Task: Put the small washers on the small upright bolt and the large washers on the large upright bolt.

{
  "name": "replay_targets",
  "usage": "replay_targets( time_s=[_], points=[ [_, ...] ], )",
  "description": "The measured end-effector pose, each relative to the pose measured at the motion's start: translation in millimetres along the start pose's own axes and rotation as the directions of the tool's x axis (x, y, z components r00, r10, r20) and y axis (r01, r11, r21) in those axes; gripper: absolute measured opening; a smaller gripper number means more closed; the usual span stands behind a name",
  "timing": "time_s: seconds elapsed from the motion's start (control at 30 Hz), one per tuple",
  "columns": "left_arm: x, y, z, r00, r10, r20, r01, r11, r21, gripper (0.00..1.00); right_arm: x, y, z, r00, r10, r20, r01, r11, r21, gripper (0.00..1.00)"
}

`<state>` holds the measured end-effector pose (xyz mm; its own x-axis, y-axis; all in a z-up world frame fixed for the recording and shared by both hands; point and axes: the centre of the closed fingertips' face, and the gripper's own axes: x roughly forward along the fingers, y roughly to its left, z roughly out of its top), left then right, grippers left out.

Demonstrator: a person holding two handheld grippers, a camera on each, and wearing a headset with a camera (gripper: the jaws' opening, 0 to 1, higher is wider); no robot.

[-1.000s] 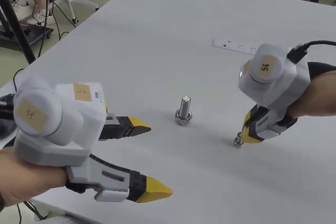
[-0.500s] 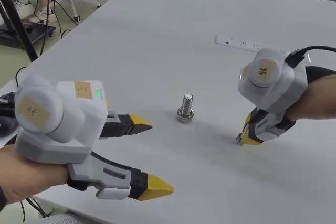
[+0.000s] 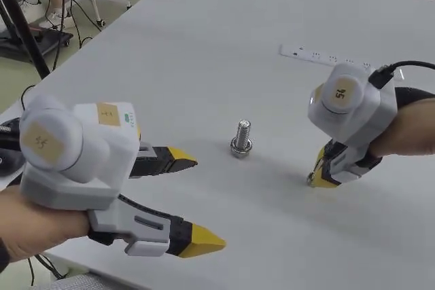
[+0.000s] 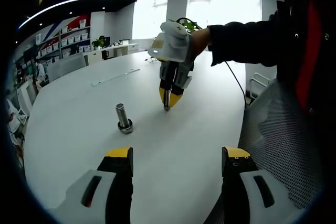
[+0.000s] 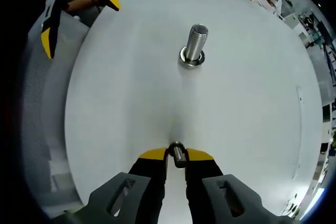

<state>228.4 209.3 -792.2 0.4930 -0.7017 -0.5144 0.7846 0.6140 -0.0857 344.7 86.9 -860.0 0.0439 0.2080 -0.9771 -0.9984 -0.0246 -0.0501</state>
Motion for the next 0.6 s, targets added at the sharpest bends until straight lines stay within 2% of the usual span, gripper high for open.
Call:
replay_targets(
  time_s=[0.33, 0.6],
  points=[
    [0.2, -0.6, -0.8, 1.0, -0.003, -0.003, 0.003, 1.0, -0.001, 0.68, -1.3, -0.3, 0.5, 0.9999, -0.007, 0.01, 0.007, 1.0, 0.005, 0.17],
    [1.0, -0.7, -1.1, 1.0, -0.006, -0.006, 0.006, 1.0, 0.002, 0.68, -1.8, -1.1, -2.7, 0.9997, -0.01, 0.022, 0.01, 1.0, 0.024, 0.28]
  ],
)
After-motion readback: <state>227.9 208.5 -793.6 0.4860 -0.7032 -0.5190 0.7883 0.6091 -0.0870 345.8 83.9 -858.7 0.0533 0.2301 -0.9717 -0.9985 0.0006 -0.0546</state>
